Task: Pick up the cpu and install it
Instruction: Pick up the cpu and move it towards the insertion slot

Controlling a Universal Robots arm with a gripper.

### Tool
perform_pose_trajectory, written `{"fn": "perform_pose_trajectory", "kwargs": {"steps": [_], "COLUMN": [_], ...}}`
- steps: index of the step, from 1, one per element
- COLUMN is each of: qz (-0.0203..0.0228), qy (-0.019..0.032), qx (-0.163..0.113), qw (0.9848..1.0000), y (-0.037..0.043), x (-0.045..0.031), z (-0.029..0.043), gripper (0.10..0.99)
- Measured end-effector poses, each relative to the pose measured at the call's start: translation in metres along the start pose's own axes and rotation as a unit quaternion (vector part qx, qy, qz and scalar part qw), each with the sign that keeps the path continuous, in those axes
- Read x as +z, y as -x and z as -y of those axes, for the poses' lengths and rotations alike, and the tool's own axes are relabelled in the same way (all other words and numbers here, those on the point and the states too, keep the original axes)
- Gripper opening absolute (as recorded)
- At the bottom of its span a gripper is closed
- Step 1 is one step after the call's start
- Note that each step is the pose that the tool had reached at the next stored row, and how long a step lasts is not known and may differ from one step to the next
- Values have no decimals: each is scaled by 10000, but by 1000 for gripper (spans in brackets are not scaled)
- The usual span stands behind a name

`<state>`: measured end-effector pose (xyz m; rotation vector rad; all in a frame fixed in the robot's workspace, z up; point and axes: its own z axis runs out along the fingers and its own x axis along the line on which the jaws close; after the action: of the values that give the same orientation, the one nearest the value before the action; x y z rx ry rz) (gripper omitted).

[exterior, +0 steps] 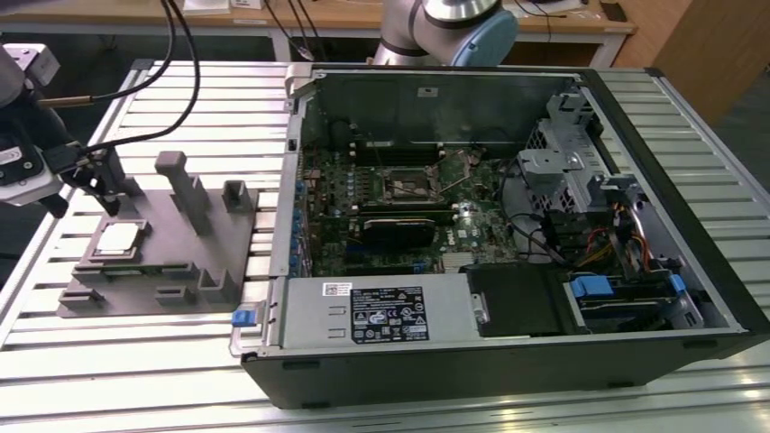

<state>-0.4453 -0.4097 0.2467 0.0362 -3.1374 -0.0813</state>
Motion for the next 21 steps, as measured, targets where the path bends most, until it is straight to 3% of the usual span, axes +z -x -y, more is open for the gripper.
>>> {"fn": "perform_pose_trajectory", "kwargs": {"steps": [7,18,21], "qz": [21,36,39], "qy": [-53,-54,-96], "qx": [7,37,37], "qw": [10000,10000,9999], "y": [1,35,40], "x": [74,253,301], "z": [4,14,16], "gripper": [659,659,659]}}
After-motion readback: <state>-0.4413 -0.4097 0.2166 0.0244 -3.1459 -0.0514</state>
